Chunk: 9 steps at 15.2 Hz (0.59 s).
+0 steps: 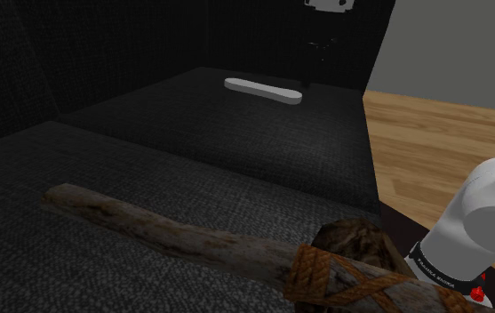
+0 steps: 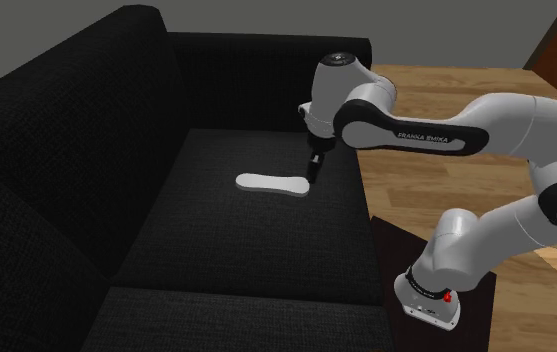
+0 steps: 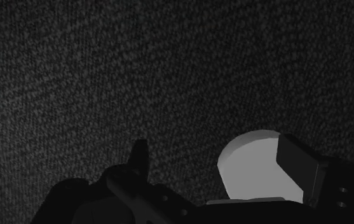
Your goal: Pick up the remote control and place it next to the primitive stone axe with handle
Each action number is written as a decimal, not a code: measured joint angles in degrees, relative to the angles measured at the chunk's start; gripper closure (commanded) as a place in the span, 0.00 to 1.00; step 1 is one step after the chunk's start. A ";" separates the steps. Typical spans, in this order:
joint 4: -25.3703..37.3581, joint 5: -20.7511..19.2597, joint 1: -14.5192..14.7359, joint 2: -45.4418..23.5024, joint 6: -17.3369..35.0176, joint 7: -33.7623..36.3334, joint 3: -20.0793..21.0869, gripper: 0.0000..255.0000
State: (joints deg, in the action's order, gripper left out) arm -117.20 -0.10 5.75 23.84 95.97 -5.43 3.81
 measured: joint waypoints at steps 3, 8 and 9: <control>6.17 0.40 1.29 -6.17 0.12 -1.84 1.03 0.00; 17.86 0.63 3.46 -16.18 -1.49 -4.43 3.16 0.00; 19.90 0.59 3.75 -17.80 -1.89 -4.87 3.46 0.00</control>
State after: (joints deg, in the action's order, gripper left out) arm -97.30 0.49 9.51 6.05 94.08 -10.29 7.27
